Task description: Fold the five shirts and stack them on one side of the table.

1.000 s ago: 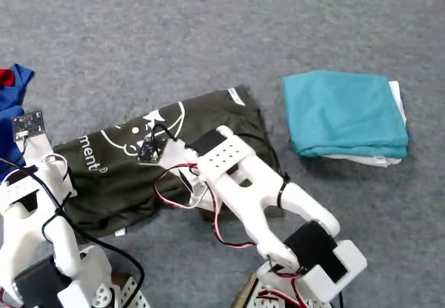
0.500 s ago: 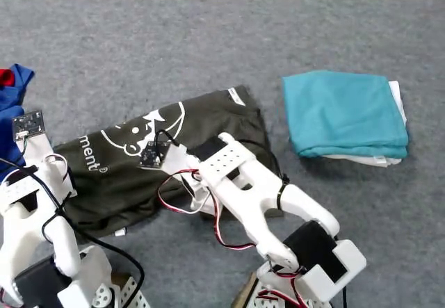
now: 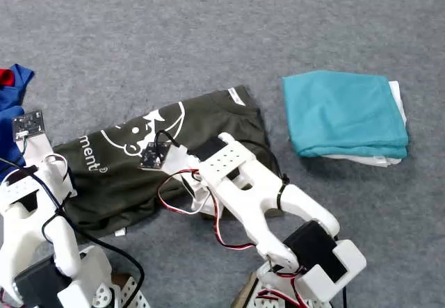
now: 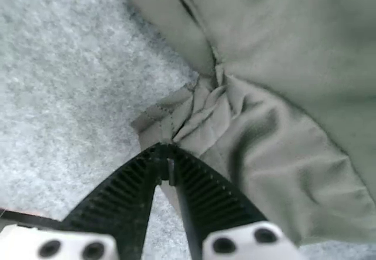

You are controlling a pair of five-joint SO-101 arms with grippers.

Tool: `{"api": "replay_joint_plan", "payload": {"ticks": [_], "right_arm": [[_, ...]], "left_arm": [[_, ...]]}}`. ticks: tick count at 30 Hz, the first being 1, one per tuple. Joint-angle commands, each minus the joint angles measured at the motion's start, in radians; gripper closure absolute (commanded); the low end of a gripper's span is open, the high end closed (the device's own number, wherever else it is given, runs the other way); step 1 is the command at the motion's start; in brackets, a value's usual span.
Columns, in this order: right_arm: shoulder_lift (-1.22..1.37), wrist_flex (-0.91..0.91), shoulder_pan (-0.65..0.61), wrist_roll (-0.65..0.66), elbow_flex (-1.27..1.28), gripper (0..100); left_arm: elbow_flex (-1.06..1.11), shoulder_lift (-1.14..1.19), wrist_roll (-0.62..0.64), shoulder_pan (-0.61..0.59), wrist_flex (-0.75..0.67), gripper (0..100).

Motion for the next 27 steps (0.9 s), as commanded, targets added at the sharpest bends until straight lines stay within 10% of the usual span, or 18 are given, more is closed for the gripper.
{"api": "replay_joint_plan", "payload": {"ticks": [1,27], "right_arm": [[-0.041,0.034,-0.015,-0.009,-0.004,99.5],[-0.340,-0.064,0.044,0.298,0.305,83.6]], "left_arm": [[0.000,-0.028,-0.005,0.005,-0.012,98],[0.000,-0.028,-0.008,0.005,-0.012,98]]}}
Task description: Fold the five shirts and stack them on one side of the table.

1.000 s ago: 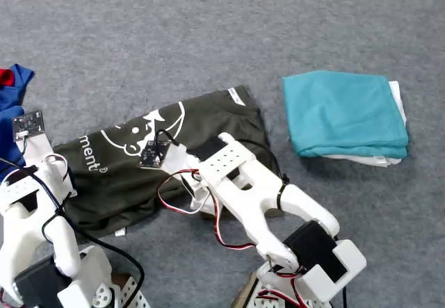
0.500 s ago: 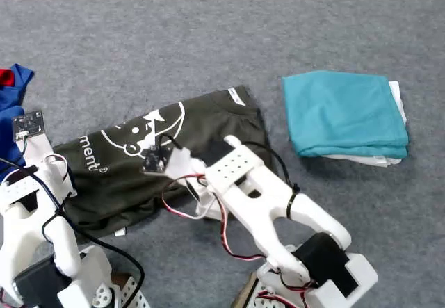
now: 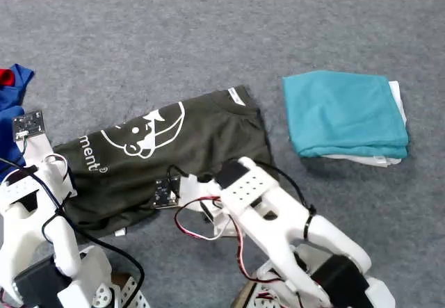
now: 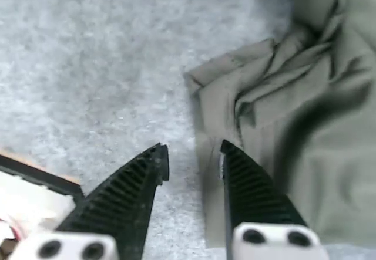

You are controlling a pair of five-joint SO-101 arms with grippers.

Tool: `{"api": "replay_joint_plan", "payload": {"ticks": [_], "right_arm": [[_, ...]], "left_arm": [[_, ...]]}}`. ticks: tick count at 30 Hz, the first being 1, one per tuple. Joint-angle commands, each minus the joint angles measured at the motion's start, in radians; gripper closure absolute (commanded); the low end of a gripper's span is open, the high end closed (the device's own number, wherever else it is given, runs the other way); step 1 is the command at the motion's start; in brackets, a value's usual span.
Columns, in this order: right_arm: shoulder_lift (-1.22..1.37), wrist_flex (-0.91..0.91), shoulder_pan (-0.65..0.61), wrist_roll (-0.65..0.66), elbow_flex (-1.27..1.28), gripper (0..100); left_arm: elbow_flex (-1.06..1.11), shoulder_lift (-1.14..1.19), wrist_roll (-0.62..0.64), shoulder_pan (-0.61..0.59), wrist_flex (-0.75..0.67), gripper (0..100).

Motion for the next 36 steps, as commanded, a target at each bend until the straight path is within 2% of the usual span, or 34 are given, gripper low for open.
{"api": "replay_joint_plan", "payload": {"ticks": [1,7,15,21,32,36], "right_arm": [[-0.019,-0.048,0.070,0.044,0.004,83.6],[0.130,-0.095,0.219,0.135,-0.004,83.6],[0.165,-0.097,0.157,0.137,0.004,84.2],[0.160,-0.107,0.156,0.135,-0.007,99.3],[0.168,0.180,0.225,0.141,-0.409,99.5],[0.251,0.255,0.226,0.141,-0.570,99.5]], "left_arm": [[0.000,-0.028,-0.008,0.005,-0.012,98],[0.000,-0.027,-0.008,0.006,-0.012,98],[0.000,-0.025,-0.008,0.008,-0.012,98],[0.000,-0.024,-0.008,0.008,-0.014,98],[0.000,-0.022,-0.008,0.009,-0.014,98],[0.000,-0.024,-0.008,0.009,-0.014,98]]}}
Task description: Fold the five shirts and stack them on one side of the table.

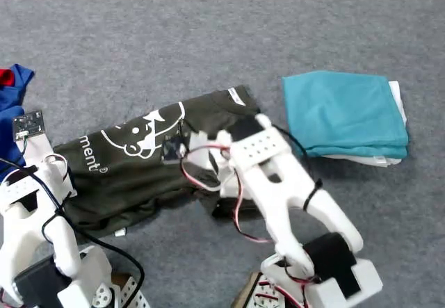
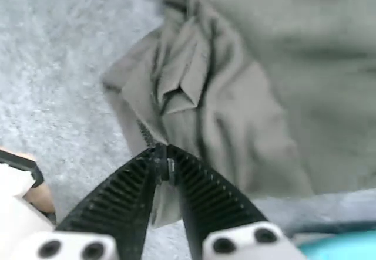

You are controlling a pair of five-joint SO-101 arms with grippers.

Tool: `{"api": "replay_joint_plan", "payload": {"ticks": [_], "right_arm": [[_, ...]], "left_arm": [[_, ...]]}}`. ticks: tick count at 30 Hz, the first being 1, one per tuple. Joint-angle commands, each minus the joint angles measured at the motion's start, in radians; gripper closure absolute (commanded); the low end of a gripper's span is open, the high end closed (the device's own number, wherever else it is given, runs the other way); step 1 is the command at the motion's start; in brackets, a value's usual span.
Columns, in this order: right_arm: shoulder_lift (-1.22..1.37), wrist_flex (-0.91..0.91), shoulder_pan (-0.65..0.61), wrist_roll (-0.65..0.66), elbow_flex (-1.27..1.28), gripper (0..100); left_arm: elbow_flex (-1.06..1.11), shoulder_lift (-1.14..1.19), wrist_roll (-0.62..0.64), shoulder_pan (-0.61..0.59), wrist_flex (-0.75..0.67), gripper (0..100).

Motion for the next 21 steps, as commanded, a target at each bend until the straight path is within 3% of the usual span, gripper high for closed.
{"api": "replay_joint_plan", "payload": {"ticks": [1,6,14,17,21], "right_arm": [[0.081,0.055,0.018,0.011,-0.180,99.5],[0.297,0.114,0.036,0.032,-0.458,99.5],[0.696,0.405,0.047,0.150,-1.152,99.5],[0.757,0.405,0.061,0.152,-1.191,99.5],[0.651,0.399,0.062,0.157,-1.017,99.4]], "left_arm": [[0.000,-0.024,-0.008,0.008,-0.014,98],[0.000,-0.024,-0.008,0.008,-0.014,98],[0.000,-0.024,-0.008,0.006,-0.014,98],[0.000,-0.024,-0.008,0.006,-0.014,98],[-0.003,-0.021,-0.008,0.005,-0.014,98]]}}
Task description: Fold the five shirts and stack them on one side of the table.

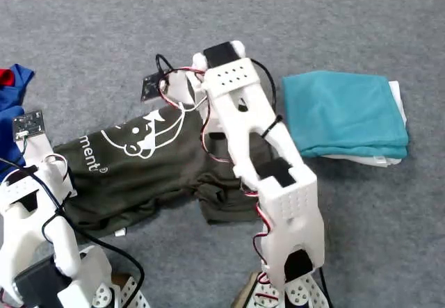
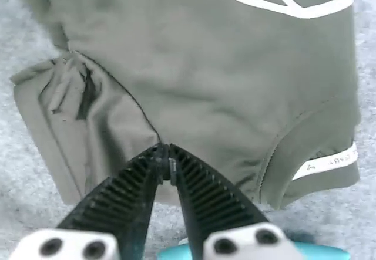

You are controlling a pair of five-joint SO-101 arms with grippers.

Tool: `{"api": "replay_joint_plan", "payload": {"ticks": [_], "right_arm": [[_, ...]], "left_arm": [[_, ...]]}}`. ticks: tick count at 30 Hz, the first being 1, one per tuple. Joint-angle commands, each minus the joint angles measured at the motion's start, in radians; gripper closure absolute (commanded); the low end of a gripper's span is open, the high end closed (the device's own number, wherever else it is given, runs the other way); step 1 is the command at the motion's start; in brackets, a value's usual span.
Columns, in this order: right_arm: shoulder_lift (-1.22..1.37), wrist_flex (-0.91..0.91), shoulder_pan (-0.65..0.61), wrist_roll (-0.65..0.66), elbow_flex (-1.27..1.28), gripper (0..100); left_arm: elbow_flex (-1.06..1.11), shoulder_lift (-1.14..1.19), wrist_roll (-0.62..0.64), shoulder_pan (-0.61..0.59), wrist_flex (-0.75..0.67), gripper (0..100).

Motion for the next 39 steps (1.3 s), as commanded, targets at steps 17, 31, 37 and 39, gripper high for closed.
{"api": "replay_joint_plan", "payload": {"ticks": [17,31,37,39], "right_arm": [[-0.848,-0.434,-0.074,-0.103,1.204,93.5],[-0.846,-0.635,-0.102,-0.269,1.383,89.3],[-0.817,-0.655,-0.113,-0.270,1.397,89.2],[-0.777,-0.657,-0.110,-0.269,1.400,89.2]], "left_arm": [[0.000,-0.028,-0.003,0.003,-0.014,98],[-0.006,-0.025,-0.003,0.005,-0.014,98],[-0.006,-0.025,-0.003,0.008,-0.014,98],[-0.006,-0.025,-0.003,0.008,-0.014,98]]}}
